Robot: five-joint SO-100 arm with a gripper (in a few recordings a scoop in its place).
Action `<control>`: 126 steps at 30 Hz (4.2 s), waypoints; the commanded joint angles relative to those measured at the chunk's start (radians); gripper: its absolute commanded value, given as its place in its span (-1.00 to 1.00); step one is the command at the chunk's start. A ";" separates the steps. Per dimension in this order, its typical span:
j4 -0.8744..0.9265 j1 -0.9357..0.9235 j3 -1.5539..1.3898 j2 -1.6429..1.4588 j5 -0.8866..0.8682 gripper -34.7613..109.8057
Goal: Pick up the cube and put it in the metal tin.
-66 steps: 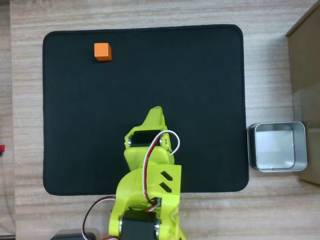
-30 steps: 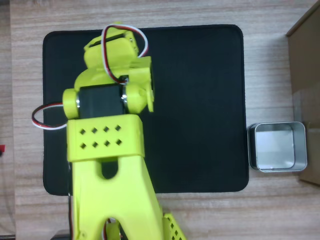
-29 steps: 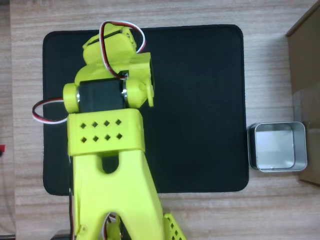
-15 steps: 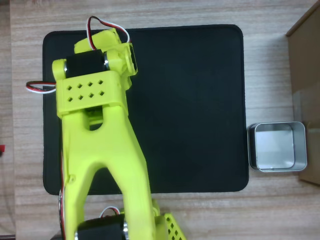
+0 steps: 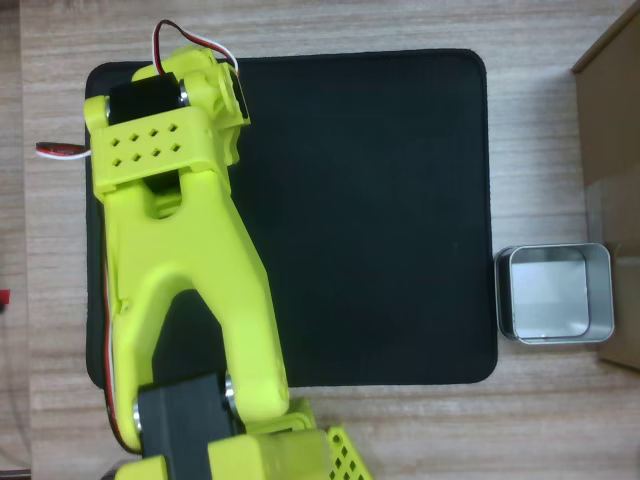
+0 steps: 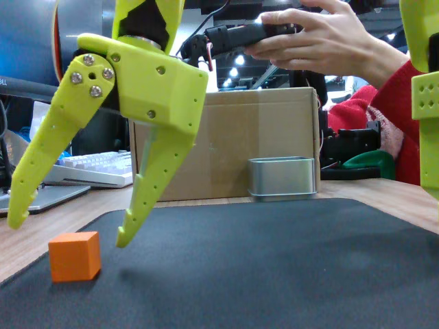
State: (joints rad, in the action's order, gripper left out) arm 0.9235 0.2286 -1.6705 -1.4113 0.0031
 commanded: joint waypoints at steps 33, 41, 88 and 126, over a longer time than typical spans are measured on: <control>-0.196 -0.043 -0.143 -0.130 -0.052 -0.52; -0.253 -0.097 -0.285 -0.439 -0.048 -0.52; -0.313 -1.206 -0.822 -0.940 0.468 -0.52; -0.117 -0.729 -0.666 -1.420 0.041 -0.23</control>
State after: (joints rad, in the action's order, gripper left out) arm 0.8007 -0.4955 -2.3623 -2.8010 0.0460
